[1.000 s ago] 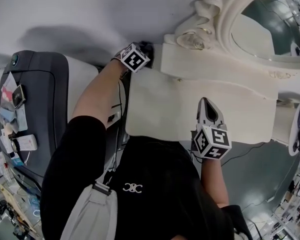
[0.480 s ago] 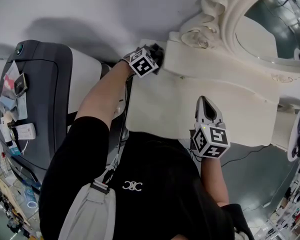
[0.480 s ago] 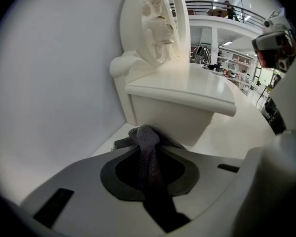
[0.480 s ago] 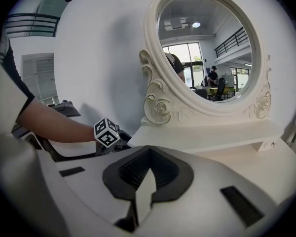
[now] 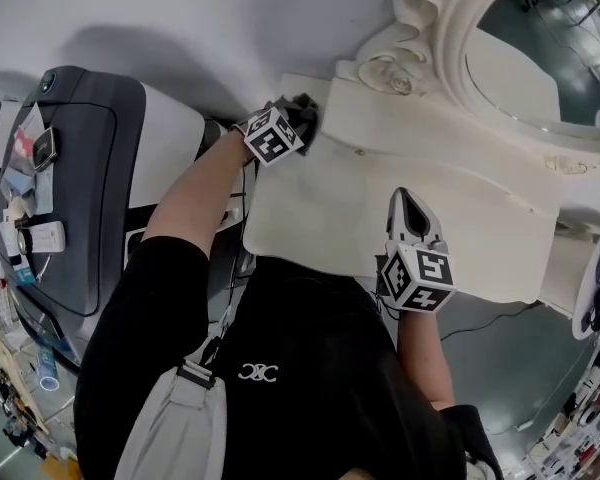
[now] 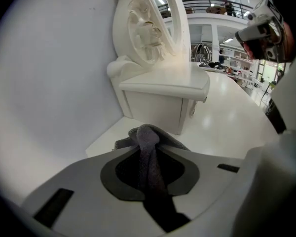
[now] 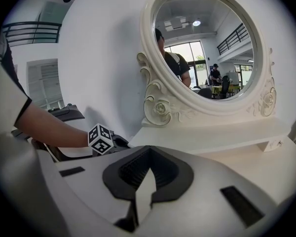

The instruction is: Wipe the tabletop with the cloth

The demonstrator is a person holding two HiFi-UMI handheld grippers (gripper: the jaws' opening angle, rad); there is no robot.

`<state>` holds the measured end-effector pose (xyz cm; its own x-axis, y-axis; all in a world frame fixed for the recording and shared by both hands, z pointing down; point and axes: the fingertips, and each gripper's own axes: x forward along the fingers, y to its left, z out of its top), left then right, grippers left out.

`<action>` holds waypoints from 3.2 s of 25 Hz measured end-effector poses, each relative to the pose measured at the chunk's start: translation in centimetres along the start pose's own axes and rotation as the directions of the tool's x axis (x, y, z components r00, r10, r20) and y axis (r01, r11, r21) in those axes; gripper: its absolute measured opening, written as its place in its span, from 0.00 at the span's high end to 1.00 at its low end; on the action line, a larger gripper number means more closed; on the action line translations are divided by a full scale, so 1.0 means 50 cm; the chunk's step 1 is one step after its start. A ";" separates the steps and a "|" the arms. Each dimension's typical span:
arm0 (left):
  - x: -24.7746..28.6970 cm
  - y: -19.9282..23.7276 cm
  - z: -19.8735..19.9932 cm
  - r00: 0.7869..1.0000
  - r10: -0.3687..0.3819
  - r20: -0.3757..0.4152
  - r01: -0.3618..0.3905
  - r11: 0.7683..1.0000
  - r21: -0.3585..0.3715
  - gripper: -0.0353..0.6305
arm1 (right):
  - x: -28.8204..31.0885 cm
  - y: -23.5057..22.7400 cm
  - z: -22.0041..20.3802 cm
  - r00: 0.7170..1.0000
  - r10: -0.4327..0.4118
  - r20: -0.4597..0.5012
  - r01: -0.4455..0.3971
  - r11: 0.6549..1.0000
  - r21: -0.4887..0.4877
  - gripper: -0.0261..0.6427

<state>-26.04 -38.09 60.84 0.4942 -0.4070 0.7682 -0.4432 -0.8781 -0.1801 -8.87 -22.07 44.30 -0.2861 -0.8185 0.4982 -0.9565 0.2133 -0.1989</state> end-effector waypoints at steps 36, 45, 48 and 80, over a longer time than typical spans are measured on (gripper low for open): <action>-0.178 -0.239 -0.149 0.977 0.212 -0.008 -0.206 0.937 -0.282 0.86 | -0.053 0.183 -0.074 0.969 0.245 -0.033 -0.247 0.964 -0.100 0.96; -0.230 -0.309 -0.201 0.954 0.295 -0.056 -0.295 0.881 -0.371 0.86 | -0.142 0.223 -0.128 0.975 0.221 -0.011 -0.221 0.969 -0.107 0.96; -0.245 -0.329 -0.215 0.949 0.306 -0.078 -0.311 0.861 -0.403 0.86 | -0.183 0.226 -0.147 0.979 0.203 0.005 -0.202 0.974 -0.106 0.96; -0.109 -0.618 0.022 0.973 0.212 -0.090 -0.230 0.860 -0.455 0.86 | -0.490 -0.100 -0.271 0.996 -0.063 0.067 0.059 0.996 0.069 0.96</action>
<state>-14.22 -8.99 61.52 0.3198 -0.5600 0.7643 -0.8351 -0.5477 -0.0519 2.14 4.13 44.53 -0.2204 -0.8643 0.4520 -0.9654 0.1273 -0.2275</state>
